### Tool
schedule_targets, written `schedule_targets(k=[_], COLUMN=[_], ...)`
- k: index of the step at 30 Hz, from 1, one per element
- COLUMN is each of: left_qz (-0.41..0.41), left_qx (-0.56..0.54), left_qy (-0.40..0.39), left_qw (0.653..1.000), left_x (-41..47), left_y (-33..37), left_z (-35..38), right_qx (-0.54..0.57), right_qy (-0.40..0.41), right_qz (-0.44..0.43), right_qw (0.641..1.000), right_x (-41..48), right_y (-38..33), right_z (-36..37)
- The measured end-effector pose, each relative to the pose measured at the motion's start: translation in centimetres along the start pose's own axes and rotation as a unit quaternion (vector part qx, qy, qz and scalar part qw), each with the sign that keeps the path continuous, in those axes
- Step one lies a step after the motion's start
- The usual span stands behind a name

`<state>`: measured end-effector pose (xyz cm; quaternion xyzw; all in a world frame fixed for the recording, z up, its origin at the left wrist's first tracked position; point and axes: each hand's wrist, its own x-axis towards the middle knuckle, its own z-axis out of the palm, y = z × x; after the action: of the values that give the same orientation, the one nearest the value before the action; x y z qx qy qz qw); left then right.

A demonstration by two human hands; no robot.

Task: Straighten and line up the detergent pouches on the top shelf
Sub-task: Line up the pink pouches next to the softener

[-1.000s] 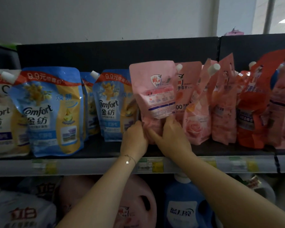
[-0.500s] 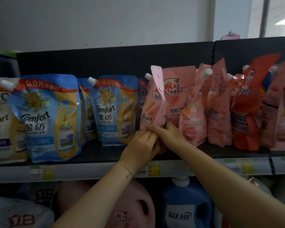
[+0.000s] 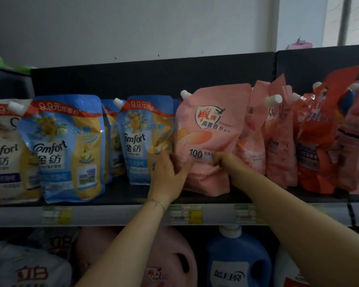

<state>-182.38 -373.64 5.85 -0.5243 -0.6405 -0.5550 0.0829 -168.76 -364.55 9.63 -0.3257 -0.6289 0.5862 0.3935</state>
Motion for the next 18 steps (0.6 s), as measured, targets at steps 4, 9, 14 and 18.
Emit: schedule_targets(k=[4, 9, 14, 18], left_qz=[-0.045, -0.037, -0.032, -0.048], left_qx=[-0.03, -0.028, -0.076, -0.103], left_qy=[-0.032, -0.068, -0.067, -0.062], left_qw=[0.998, 0.997, 0.994, 0.992], left_x=[0.3, 0.2, 0.2, 0.5], left_y=[-0.6, -0.6, -0.2, -0.5], left_z=[-0.1, 0.0, -0.2, -0.1], right_qx=[0.01, 0.002, 0.006, 0.004], right_qy=[-0.005, -0.042, -0.051, -0.05], right_qz=[0.023, 0.048, 0.049, 0.035], right_qw=[1.0, 0.998, 0.997, 0.998], right_x=[0.4, 1.9, 1.5, 0.5], right_y=[-0.5, -0.9, -0.9, -0.3], right_z=[-1.4, -3.0, -2.0, -1.9])
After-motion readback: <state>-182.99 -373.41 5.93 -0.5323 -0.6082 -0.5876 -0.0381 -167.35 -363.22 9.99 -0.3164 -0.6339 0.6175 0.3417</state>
